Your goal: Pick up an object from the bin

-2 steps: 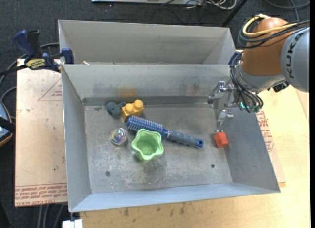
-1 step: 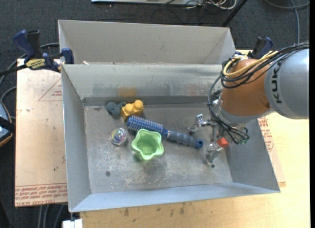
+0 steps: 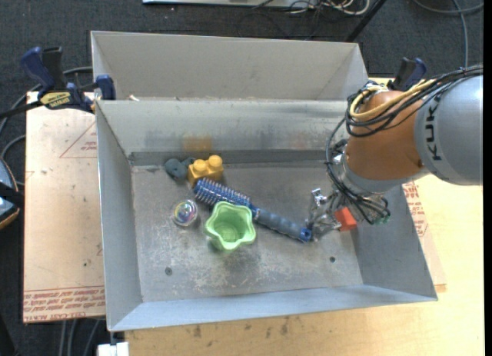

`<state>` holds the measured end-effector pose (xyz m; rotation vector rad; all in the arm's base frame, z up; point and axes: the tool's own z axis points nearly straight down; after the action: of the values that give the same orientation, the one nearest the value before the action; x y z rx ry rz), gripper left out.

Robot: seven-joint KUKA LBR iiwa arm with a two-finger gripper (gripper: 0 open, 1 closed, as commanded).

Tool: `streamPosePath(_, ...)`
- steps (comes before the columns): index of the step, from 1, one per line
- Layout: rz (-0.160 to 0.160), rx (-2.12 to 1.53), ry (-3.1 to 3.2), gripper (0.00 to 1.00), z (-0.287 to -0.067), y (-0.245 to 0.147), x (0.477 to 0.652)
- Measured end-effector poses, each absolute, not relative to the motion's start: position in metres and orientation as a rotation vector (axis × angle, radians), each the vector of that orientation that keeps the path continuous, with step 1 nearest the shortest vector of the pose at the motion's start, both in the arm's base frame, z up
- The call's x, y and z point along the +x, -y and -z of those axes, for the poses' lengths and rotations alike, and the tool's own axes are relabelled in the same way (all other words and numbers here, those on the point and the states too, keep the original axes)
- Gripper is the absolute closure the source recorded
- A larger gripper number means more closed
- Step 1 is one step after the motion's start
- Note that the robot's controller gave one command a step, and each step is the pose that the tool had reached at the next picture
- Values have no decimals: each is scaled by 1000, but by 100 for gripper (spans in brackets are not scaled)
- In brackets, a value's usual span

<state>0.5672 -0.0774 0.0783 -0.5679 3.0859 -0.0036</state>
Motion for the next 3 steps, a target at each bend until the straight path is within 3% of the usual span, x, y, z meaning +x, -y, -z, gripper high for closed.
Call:
streamPosePath(1, 4, -473, -3094, 100, -203, 75, 566)
streamPosePath(2, -1, -182, -3139, 100, -140, 129, 566)
streamPosePath(3, -4, 180, -3141, 100, -88, 119, 535)
